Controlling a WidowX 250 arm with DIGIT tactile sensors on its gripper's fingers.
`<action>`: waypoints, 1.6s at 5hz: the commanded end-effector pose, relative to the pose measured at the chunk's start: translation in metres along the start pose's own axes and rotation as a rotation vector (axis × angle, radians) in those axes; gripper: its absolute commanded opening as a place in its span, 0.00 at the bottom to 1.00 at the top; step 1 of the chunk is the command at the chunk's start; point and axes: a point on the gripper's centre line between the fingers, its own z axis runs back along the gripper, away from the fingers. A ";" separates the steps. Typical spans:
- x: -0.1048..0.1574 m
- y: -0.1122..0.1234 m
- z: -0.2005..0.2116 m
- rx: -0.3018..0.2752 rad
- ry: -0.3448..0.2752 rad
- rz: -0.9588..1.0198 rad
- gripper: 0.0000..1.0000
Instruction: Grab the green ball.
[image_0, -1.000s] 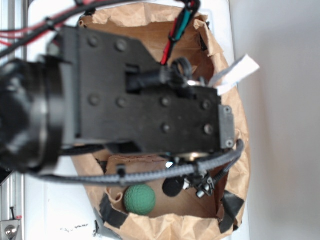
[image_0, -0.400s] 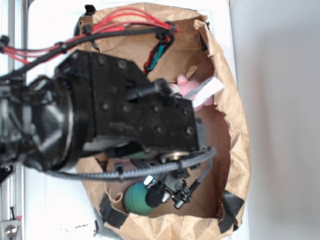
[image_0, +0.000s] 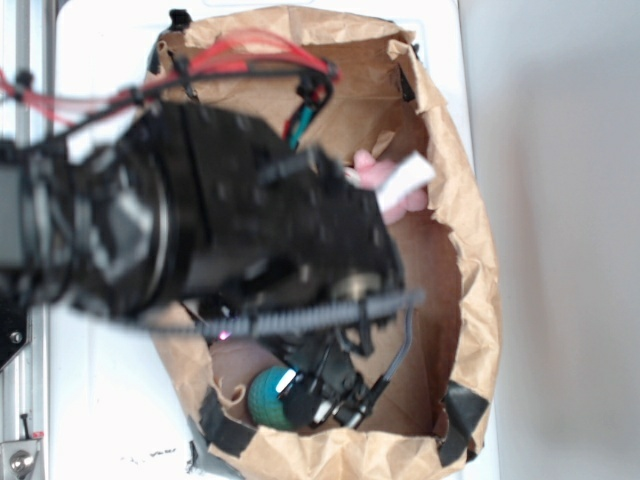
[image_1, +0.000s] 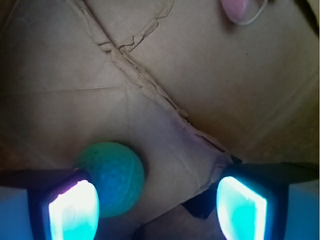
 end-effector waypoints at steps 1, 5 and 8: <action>0.009 -0.001 0.016 -0.065 -0.127 -0.054 1.00; 0.016 -0.001 0.032 -0.179 -0.036 0.014 1.00; 0.017 -0.004 0.029 -0.165 0.014 -0.024 1.00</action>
